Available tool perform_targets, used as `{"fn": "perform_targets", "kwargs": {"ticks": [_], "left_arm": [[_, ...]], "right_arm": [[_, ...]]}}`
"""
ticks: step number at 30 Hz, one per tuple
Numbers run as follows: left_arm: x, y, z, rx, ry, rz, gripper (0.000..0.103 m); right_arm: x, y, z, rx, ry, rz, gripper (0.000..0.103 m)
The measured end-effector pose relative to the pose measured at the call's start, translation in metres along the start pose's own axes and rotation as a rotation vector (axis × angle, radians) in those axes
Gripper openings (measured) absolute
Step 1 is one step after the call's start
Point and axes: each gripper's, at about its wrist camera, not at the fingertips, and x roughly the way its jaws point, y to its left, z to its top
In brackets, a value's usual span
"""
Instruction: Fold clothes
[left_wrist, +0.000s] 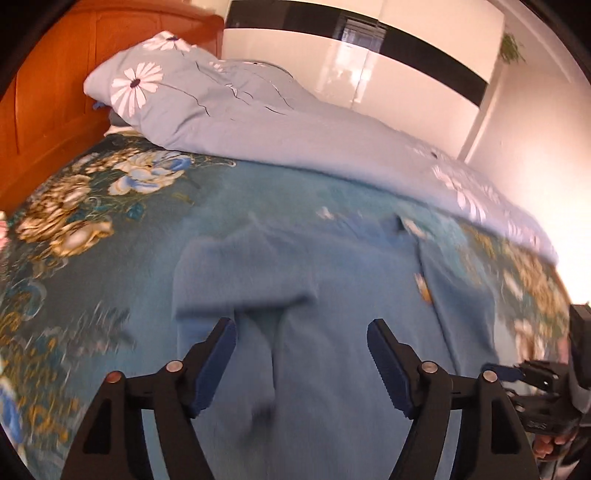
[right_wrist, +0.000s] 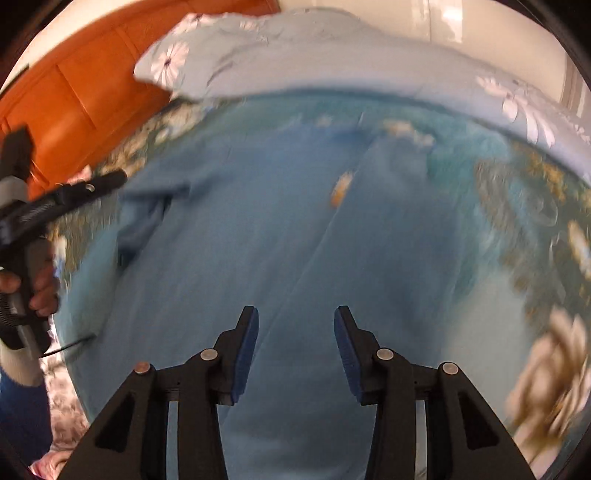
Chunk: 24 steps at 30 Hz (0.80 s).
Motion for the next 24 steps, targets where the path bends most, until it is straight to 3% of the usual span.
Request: {"fn": "perform_targets", "kwargs": {"ticks": [2,6,11,12,14,15,18,24], "left_arm": [[-0.017,-0.008,-0.019,0.000,0.011,0.027,0.077],[-0.036,-0.014,-0.049,-0.052,0.026,0.008,0.077],[-0.037,-0.019,-0.067,-0.081,0.081,0.014,0.077],[-0.038,-0.020,-0.069,-0.072,0.094,0.020,0.077],[-0.043,-0.022,-0.070,-0.042,0.110,0.052,0.077],[-0.047,-0.022,-0.070,-0.027,0.107,0.069,0.077],[-0.056,-0.020,-0.072,-0.003,0.097,0.099,0.077],[-0.043,-0.008,-0.085,-0.027,0.139,0.132,0.077]], "right_arm": [[0.004,0.001,-0.015,0.029,0.011,0.001,0.045],[0.000,0.000,-0.029,0.066,0.002,-0.006,0.045],[-0.001,0.016,-0.037,0.014,-0.001,-0.090,0.045],[-0.001,0.016,-0.039,0.006,-0.011,-0.105,0.042],[0.000,0.014,-0.044,0.015,-0.040,-0.131,0.013],[-0.001,0.007,-0.044,0.044,-0.051,-0.106,0.008],[-0.010,-0.021,-0.046,0.144,-0.081,-0.029,0.004],[-0.058,-0.091,-0.040,0.223,-0.203,-0.174,0.003]]}}
